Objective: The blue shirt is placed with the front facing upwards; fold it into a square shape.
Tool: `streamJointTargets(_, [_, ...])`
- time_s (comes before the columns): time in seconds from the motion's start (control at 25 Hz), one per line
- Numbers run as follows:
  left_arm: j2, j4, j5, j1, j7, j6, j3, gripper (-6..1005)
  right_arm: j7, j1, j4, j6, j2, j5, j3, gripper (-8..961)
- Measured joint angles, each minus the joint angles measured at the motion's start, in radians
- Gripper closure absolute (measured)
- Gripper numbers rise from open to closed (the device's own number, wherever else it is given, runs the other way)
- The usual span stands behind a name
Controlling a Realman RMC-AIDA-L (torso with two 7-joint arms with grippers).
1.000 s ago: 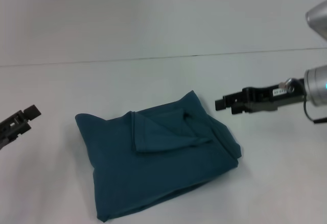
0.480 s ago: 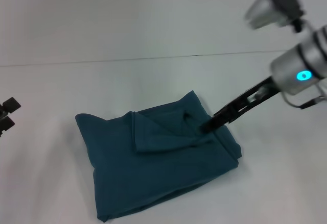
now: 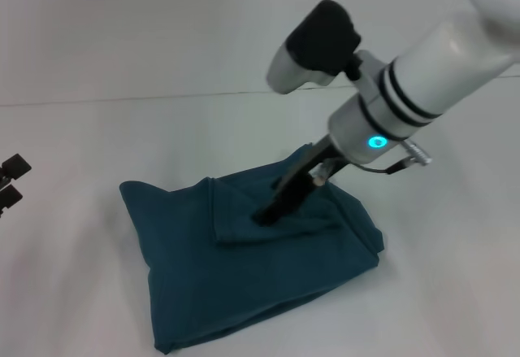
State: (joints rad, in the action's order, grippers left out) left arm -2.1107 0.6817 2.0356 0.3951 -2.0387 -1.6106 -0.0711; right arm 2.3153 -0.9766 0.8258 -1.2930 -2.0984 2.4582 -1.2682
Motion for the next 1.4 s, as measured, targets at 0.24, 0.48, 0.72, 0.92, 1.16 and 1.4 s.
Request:
streamJointTargets(0.24, [0.001,-0.013,0.0,0.007,0.002,0.007,0.001,50,-0.086,0.018,0.0,0.049,0.0,-0.147,-0.085,265])
streamJointTargets(0.48, [0.001,-0.013,0.0,0.011,0.001,0.013,0.001,50,-0.113,0.02,-0.005,0.072,0.0,-0.165,-0.147,291])
streamJointTargets(0.72, [0.002,-0.023,-0.001,0.013,0.001,0.018,0.001,50,-0.108,0.018,-0.011,0.107,-0.001,-0.167,-0.2,317])
streamJointTargets(0.92, [0.003,-0.025,-0.001,0.013,0.004,0.02,0.001,50,-0.103,0.004,-0.059,0.148,-0.003,-0.168,-0.229,338])
streamJointTargets(1.16, [0.003,-0.026,-0.002,0.012,0.006,0.021,0.001,50,-0.07,0.001,-0.077,0.197,-0.005,-0.18,-0.245,364])
streamJointTargets(1.4, [0.003,-0.031,-0.002,0.012,0.008,0.024,-0.001,50,-0.063,0.005,-0.081,0.209,-0.001,-0.191,-0.246,390])
